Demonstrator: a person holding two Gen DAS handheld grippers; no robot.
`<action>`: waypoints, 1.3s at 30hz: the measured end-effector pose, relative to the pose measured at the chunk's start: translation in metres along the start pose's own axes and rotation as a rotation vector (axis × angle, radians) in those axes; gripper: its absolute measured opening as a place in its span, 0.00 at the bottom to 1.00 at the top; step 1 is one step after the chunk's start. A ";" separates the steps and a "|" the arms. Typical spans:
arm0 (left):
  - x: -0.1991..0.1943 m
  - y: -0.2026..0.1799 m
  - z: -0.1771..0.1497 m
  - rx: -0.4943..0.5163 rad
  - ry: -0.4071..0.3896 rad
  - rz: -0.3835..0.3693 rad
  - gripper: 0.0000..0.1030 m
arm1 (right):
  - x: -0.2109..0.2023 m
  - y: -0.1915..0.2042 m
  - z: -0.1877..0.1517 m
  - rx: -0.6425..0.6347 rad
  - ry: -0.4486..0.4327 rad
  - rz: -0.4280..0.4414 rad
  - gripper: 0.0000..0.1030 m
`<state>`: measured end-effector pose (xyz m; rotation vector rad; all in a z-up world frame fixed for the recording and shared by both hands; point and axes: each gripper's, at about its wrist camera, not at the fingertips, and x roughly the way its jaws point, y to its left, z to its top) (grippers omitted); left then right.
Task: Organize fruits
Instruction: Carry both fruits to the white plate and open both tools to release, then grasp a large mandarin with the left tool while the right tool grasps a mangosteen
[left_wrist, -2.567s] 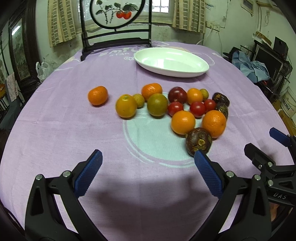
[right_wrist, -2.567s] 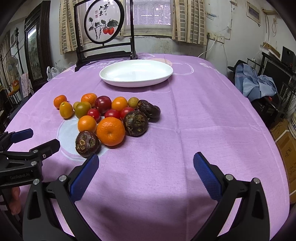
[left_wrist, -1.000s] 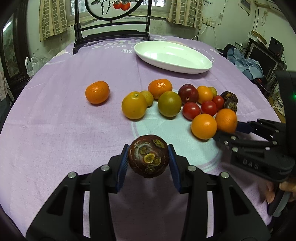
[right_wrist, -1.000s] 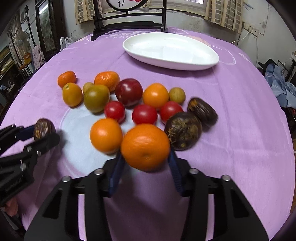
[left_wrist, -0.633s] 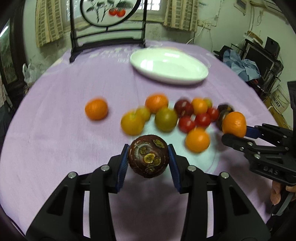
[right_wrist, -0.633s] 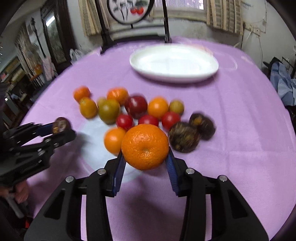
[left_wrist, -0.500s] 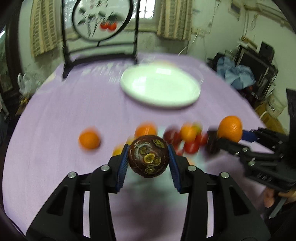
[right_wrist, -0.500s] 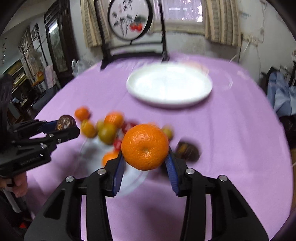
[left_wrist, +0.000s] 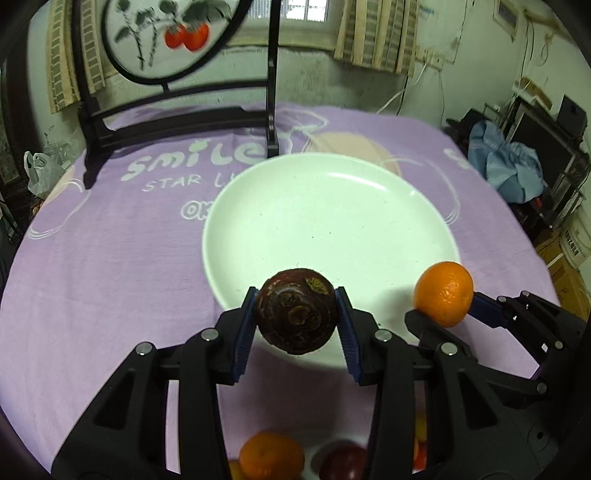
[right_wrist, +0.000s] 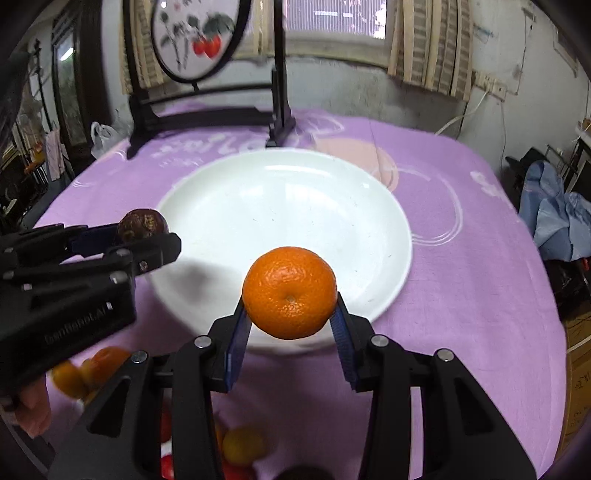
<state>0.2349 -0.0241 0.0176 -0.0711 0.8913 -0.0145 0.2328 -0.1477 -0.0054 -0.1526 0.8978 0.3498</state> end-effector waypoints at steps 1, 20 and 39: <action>0.006 -0.001 0.000 0.005 0.011 -0.005 0.41 | 0.003 0.000 0.002 0.006 0.006 0.000 0.43; -0.074 0.032 -0.046 -0.051 -0.176 -0.020 0.87 | -0.065 0.001 -0.046 0.024 -0.087 0.002 0.66; -0.096 0.097 -0.128 0.054 -0.111 0.062 0.93 | -0.101 -0.008 -0.128 0.150 -0.133 0.103 0.66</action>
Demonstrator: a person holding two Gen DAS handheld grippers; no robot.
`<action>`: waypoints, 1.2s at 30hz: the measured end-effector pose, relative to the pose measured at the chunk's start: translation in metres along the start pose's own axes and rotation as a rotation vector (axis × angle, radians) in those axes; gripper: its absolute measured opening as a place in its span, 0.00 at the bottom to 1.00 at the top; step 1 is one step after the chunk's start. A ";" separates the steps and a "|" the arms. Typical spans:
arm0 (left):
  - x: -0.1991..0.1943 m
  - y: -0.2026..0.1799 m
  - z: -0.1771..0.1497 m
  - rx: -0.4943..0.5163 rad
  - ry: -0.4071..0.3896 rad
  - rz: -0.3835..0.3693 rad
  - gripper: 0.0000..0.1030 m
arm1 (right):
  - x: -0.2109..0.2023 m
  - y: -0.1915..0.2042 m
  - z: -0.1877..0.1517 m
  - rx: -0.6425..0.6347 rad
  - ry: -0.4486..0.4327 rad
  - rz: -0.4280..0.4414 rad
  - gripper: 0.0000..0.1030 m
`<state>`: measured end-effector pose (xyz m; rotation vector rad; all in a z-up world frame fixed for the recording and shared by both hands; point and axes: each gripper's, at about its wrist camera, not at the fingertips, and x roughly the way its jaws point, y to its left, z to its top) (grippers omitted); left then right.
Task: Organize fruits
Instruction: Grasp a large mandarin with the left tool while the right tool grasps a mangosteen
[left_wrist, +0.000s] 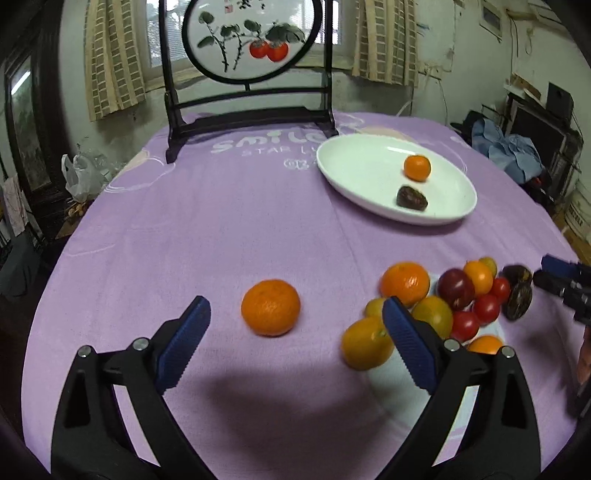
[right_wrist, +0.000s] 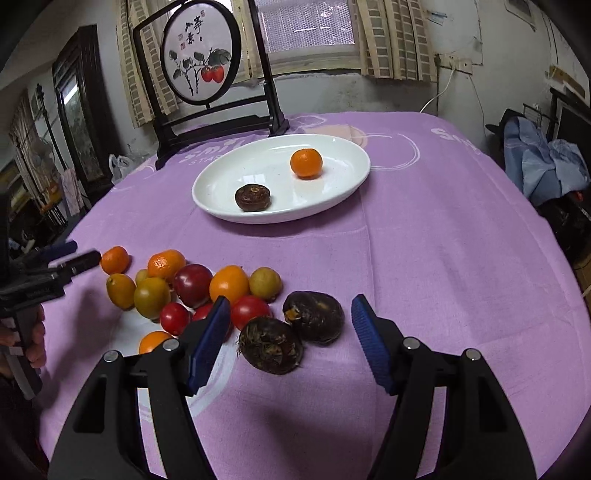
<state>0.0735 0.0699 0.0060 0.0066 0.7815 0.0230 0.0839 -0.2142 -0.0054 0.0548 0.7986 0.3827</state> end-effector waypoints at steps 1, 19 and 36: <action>0.002 0.003 -0.003 -0.003 0.009 -0.008 0.93 | 0.001 -0.002 0.000 0.012 0.000 0.008 0.66; 0.056 0.038 0.000 -0.159 0.160 0.007 0.72 | -0.004 0.011 -0.005 -0.052 -0.018 0.037 0.66; 0.008 -0.006 0.004 -0.054 0.052 -0.112 0.43 | 0.018 0.022 -0.019 -0.159 0.137 -0.069 0.66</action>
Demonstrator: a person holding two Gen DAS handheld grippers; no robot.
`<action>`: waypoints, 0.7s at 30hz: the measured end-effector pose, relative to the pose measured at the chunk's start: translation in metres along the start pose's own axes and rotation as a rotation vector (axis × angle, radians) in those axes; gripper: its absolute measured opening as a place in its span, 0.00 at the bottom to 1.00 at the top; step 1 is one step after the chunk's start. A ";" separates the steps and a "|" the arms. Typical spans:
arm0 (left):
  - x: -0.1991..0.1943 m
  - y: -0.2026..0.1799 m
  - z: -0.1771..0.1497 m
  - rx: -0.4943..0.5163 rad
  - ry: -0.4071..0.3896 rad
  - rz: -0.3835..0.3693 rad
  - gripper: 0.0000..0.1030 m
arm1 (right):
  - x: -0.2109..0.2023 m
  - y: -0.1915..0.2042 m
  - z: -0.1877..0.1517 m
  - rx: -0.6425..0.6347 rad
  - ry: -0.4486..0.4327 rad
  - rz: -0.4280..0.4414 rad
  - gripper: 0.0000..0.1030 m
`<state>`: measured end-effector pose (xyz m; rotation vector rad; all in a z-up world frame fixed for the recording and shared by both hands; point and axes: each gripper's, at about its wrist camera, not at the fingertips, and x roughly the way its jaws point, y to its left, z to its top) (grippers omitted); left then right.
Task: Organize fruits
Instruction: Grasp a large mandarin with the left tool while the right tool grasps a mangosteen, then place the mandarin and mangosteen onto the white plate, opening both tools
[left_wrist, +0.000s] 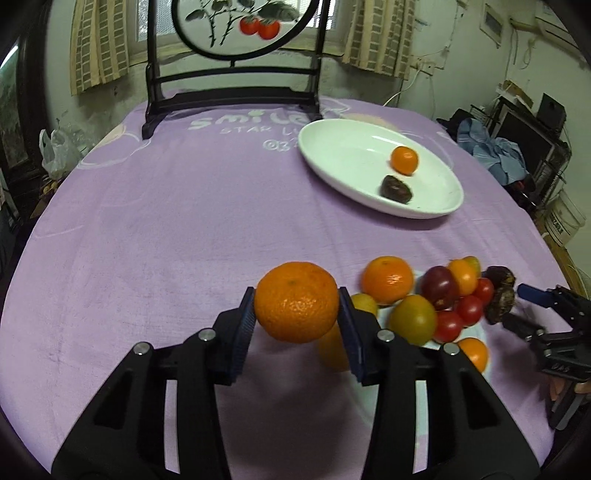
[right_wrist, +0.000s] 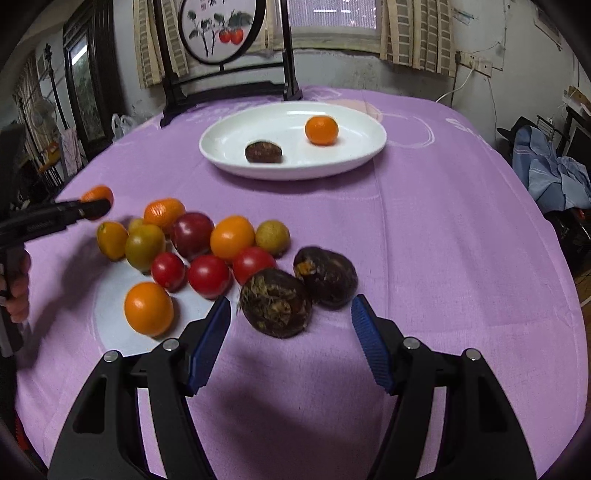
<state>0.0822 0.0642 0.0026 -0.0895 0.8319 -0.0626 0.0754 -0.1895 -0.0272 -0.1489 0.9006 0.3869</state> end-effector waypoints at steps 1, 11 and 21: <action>-0.002 -0.003 0.000 0.005 -0.005 -0.004 0.43 | 0.003 0.003 -0.001 -0.015 0.016 -0.004 0.66; -0.007 -0.026 -0.006 0.042 0.001 -0.042 0.43 | 0.023 0.011 0.008 -0.011 0.063 -0.029 0.43; -0.018 -0.046 0.003 0.099 -0.018 -0.058 0.43 | -0.031 0.005 0.016 -0.023 -0.057 0.038 0.43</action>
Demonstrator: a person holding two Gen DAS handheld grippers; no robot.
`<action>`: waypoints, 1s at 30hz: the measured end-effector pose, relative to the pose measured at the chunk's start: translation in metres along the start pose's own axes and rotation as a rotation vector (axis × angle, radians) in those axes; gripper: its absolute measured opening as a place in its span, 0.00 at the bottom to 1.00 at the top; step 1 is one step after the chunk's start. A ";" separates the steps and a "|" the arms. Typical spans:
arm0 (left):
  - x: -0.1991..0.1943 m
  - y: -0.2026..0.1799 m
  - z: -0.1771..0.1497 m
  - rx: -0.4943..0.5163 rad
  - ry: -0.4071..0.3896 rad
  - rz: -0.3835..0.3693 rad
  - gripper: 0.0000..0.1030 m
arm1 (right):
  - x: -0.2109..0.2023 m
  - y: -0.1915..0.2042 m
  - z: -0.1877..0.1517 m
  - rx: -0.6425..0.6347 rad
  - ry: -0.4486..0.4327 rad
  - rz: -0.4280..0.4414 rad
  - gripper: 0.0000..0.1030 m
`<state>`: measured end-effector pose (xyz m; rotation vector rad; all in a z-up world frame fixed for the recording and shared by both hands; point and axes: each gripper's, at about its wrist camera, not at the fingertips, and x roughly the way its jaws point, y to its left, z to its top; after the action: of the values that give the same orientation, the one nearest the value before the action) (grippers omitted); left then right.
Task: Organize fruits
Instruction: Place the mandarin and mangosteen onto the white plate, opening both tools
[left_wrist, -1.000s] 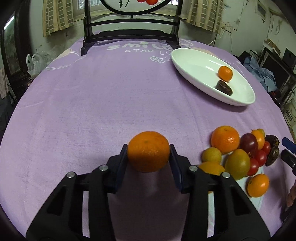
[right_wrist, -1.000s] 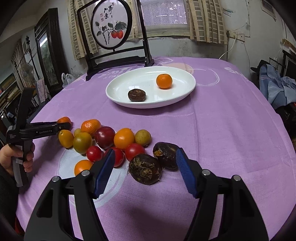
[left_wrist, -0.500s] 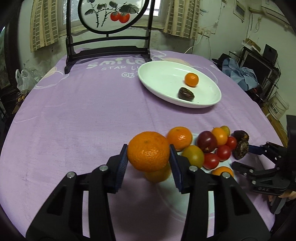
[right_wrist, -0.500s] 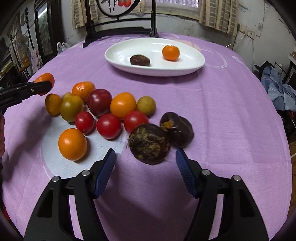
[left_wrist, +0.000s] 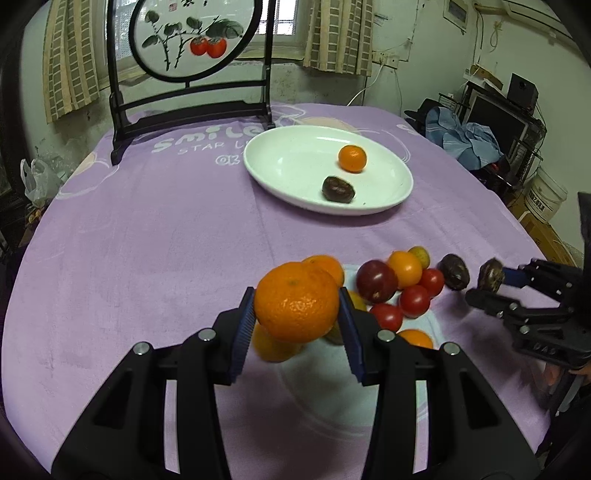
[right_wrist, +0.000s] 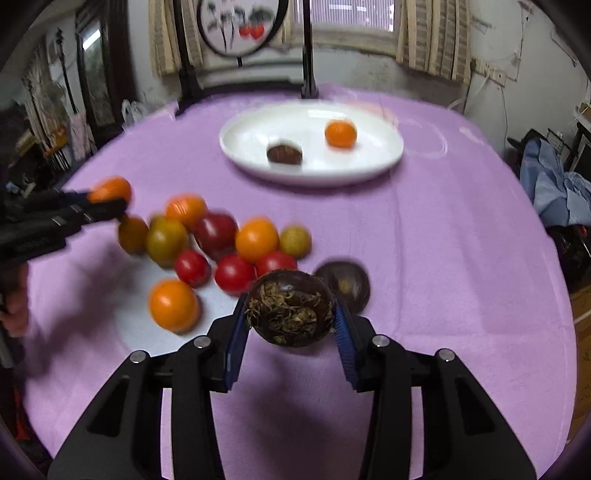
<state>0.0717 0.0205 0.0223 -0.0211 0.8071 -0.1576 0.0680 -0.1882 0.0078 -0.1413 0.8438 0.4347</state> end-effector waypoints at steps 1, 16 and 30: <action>-0.001 -0.002 0.004 0.003 -0.006 -0.006 0.43 | -0.005 -0.001 0.006 0.001 -0.024 0.004 0.43; 0.097 -0.015 0.120 -0.038 0.011 0.027 0.43 | 0.093 -0.039 0.115 0.002 -0.022 -0.083 0.42; 0.111 -0.006 0.127 -0.104 -0.020 0.091 0.94 | 0.115 -0.044 0.113 -0.001 0.033 -0.141 0.64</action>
<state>0.2385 -0.0071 0.0310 -0.0836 0.7937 -0.0294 0.2320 -0.1594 -0.0058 -0.2080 0.8602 0.3014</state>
